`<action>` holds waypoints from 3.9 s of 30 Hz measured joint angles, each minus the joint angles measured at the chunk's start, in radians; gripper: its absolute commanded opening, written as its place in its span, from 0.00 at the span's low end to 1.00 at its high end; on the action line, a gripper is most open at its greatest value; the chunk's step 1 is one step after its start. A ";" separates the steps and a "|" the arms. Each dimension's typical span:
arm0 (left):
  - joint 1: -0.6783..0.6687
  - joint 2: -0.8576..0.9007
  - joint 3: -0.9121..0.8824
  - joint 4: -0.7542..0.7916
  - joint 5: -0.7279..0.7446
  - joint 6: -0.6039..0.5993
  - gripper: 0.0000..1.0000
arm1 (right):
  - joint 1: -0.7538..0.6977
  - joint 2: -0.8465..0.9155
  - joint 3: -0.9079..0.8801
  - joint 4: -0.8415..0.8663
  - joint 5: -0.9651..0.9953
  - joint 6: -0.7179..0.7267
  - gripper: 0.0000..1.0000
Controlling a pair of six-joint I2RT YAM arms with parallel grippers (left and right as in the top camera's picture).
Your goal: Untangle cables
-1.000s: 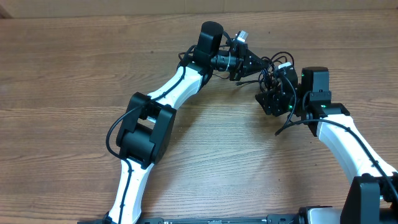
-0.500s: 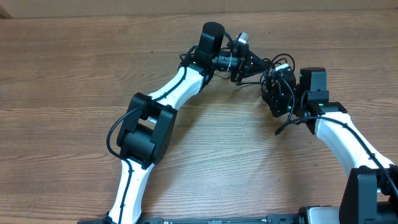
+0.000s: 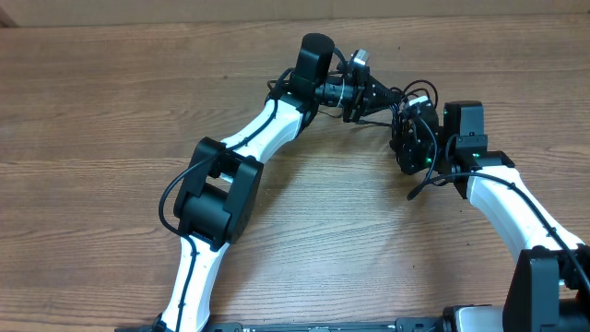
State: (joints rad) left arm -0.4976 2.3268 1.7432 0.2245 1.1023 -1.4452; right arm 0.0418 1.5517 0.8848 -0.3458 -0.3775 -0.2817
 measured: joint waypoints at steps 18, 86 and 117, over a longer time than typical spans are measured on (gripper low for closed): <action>0.084 0.000 0.000 0.201 0.098 0.117 0.30 | -0.036 -0.140 0.000 -0.033 -0.125 0.172 0.04; -0.179 -0.264 -0.002 -0.500 -0.633 1.083 1.00 | -0.340 -0.140 0.000 0.204 -0.325 1.254 0.04; -0.288 -0.296 -0.002 -0.643 -0.982 1.117 1.00 | -0.340 -0.140 0.000 0.203 -0.378 1.253 0.04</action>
State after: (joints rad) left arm -0.7853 2.0312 1.7412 -0.4187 0.1207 -0.3286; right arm -0.2985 1.4117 0.8848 -0.1425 -0.7551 0.9710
